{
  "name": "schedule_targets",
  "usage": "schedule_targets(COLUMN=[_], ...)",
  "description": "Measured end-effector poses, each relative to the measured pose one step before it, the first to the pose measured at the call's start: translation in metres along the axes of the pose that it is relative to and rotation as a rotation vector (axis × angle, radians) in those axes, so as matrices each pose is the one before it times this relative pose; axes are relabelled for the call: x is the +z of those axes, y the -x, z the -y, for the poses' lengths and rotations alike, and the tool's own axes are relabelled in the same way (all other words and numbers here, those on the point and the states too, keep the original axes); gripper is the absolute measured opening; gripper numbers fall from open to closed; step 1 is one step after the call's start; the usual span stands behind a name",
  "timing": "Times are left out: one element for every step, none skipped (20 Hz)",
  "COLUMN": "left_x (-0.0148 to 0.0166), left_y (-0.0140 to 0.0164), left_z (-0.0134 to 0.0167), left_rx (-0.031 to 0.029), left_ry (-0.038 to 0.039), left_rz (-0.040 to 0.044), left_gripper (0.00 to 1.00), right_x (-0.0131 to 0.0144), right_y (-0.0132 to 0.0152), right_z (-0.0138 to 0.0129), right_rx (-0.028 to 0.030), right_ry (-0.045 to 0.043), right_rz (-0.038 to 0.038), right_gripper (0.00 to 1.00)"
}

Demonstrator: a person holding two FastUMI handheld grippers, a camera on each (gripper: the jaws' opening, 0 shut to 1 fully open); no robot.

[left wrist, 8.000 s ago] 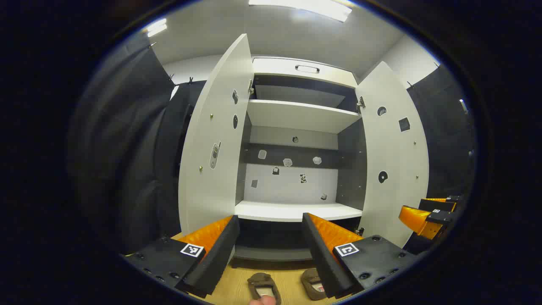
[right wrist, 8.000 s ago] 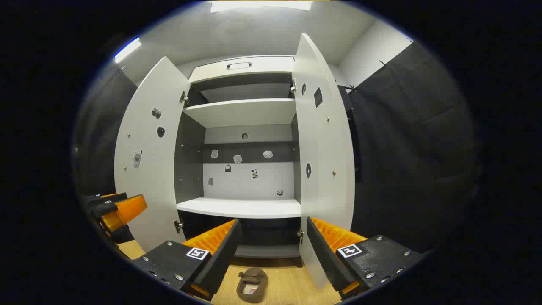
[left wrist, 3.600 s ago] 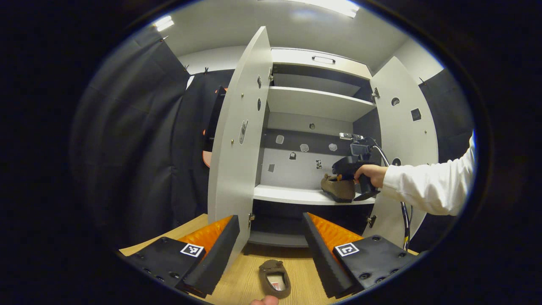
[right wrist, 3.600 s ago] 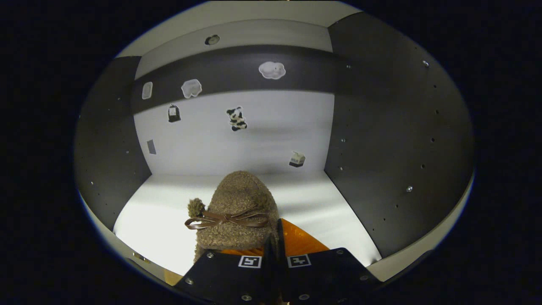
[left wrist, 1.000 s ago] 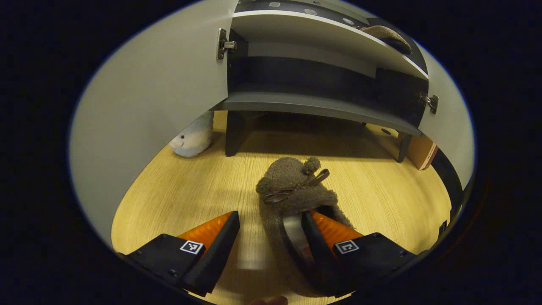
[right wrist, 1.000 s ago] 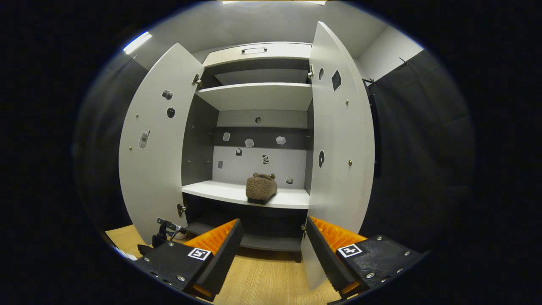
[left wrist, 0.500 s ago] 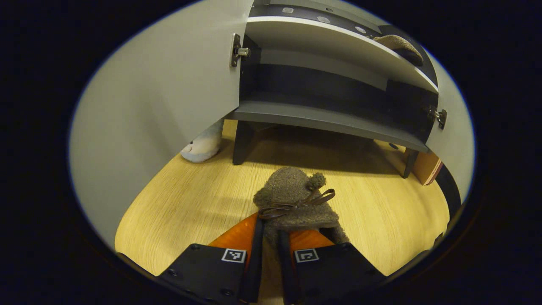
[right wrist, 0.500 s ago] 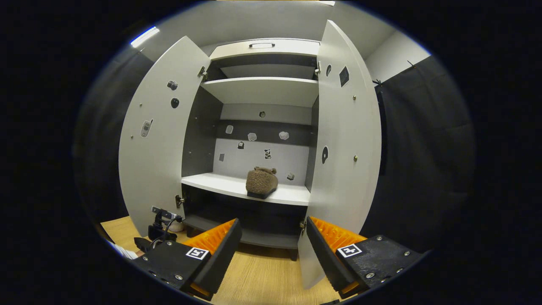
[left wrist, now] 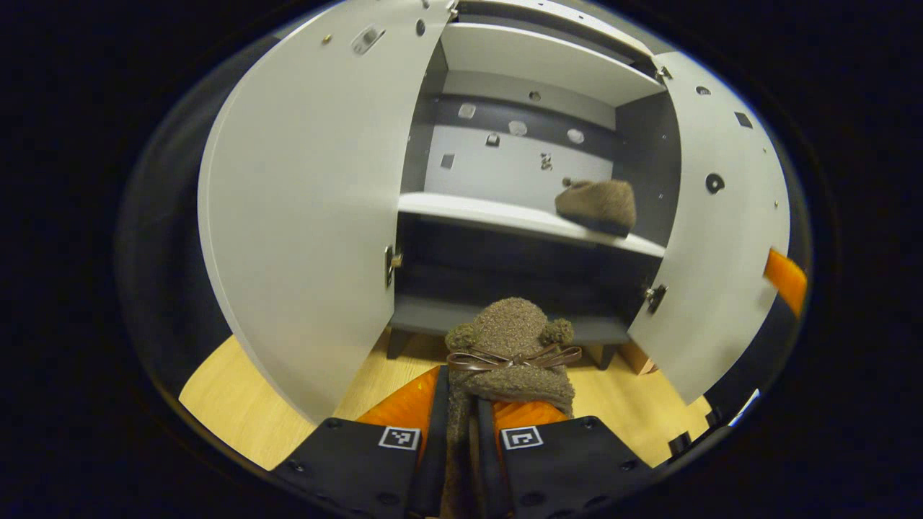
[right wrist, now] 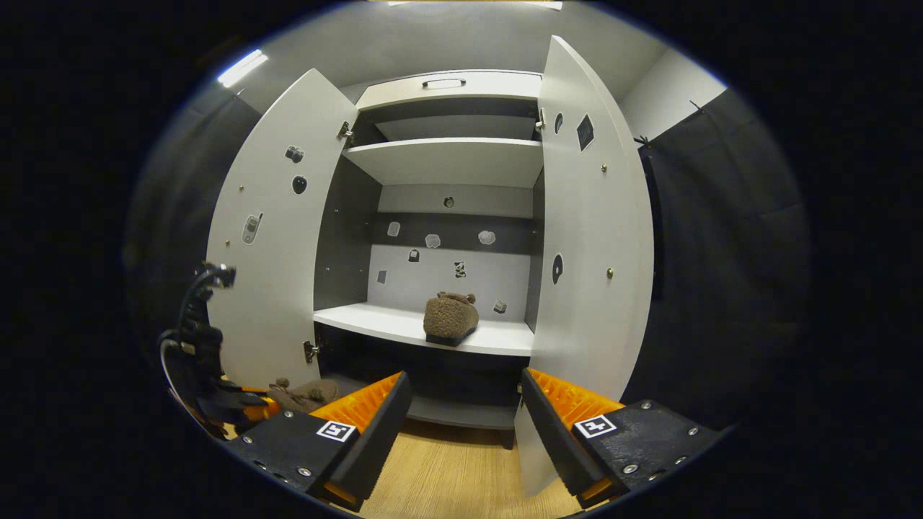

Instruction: Grab one shoe with the right hand and put it into the shoe cabinet, grab the other shoe with the left hand and put it into the shoe cabinet; then close the right door with the right hand and the left door with the left hand.

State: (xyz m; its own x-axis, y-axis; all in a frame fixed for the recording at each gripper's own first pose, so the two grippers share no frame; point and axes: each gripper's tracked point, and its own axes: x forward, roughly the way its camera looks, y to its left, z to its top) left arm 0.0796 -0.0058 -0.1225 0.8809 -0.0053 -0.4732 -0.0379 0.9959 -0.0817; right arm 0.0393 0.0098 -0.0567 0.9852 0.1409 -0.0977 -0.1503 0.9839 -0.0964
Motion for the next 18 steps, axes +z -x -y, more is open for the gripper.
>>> schedule_targets(left_x=[0.02159, 0.02953, 0.02972, 0.02726, 0.02405, 0.01971, 0.01879, 0.01104, 0.00209, 0.00376, -0.00510, -0.00249, -0.00020, -0.00219, 0.00016, -0.00054, -0.00280, -0.00091], left_y=[0.00181, -0.00167, -0.00700, -0.01197, -0.01532, -0.02318, -0.02132, -0.03360, -0.02120, -0.02826, -0.02665, -0.02569, -0.02545, -0.02240, -0.02100, -0.01797, -0.01224, -0.01128], left_z=[0.00562, 0.00720, 0.00660, 0.00596, 0.00444, 0.00538, 0.00551, 0.00191, 0.00331, 0.00115, -0.00317, -0.00215, 0.00029, -0.00210, -0.00103, -0.00185, -0.00063, 0.00022], left_rx=[-0.01083, -0.01294, -0.01577, -0.00594, -0.00192, -0.00008, -0.00498, -0.00141, -0.01154, -0.00419, 0.00897, 0.01068, 0.01543, 0.01544, 0.01470, 0.01563, 0.01562, 0.01147], left_ry=[0.00165, 0.00457, -0.00004, 0.00104, -0.00275, -0.00594, -0.00382, 0.01421, 0.01938, 0.01351, 0.01116, -0.00073, -0.00004, 0.00444, 0.00514, 0.00234, 0.00500, -0.00302], left_rz=[0.02640, 0.02278, 0.02558, 0.02281, 0.01169, 0.01064, 0.00599, -0.01679, -0.02248, -0.02472, -0.02693, -0.02465, -0.02918, -0.03237, -0.02715, -0.02683, -0.03006, -0.02409], left_gripper=[0.28, 0.27, 0.28, 0.27, 0.28, 0.27, 0.27, 0.27, 0.27, 0.27, 0.27, 0.27, 0.27, 0.27, 0.27, 0.27, 0.29, 0.27], right_x=[0.00176, 0.00189, 0.00186, 0.00333, 0.00213, 0.00186, 0.00141, 0.00179, 0.00033, 0.00026, -0.00010, -0.00006, -0.00047, -0.00003, -0.00067, -0.00147, -0.00179, -0.00056], right_y=[0.00007, 0.00042, 0.00077, 0.00099, 0.00146, 0.00190, 0.00186, 0.00145, 0.00180, 0.00163, 0.00134, 0.00181, 0.00226, 0.00149, 0.00063, 0.00010, 0.00123, 0.00073], right_z=[0.00053, 0.00088, 0.00074, 0.00196, 0.00170, 0.00248, 0.00280, 0.00366, 0.00354, 0.00396, 0.00417, 0.00362, 0.00260, 0.00391, 0.00400, 0.00305, 0.00312, 0.00311], right_rx=[-0.00062, -0.00020, -0.00130, -0.00441, -0.00517, -0.00638, -0.00924, -0.01138, -0.01126, -0.01164, -0.01217, -0.00936, -0.00770, -0.01052, -0.01158, -0.00893, -0.00969, -0.00871], right_ry=[-0.00136, -0.00147, -0.00021, 0.00141, 0.00308, 0.00473, 0.00597, 0.00642, 0.00713, 0.00667, 0.00561, 0.00370, 0.00229, 0.00237, 0.00012, -0.00168, -0.00315, -0.00374], right_rz=[0.00518, 0.00396, 0.00621, 0.00699, 0.00674, 0.00476, 0.00435, 0.00444, 0.00161, 0.00035, 0.00006, -0.00103, -0.00214, -0.00146, -0.00248, -0.00612, -0.00766, -0.00269], right_gripper=[0.94, 0.94, 0.94, 0.91, 0.91, 0.91, 0.95, 0.95, 0.95, 0.95, 0.95, 0.94, 0.95, 0.94, 0.94, 0.95, 0.95, 0.95])
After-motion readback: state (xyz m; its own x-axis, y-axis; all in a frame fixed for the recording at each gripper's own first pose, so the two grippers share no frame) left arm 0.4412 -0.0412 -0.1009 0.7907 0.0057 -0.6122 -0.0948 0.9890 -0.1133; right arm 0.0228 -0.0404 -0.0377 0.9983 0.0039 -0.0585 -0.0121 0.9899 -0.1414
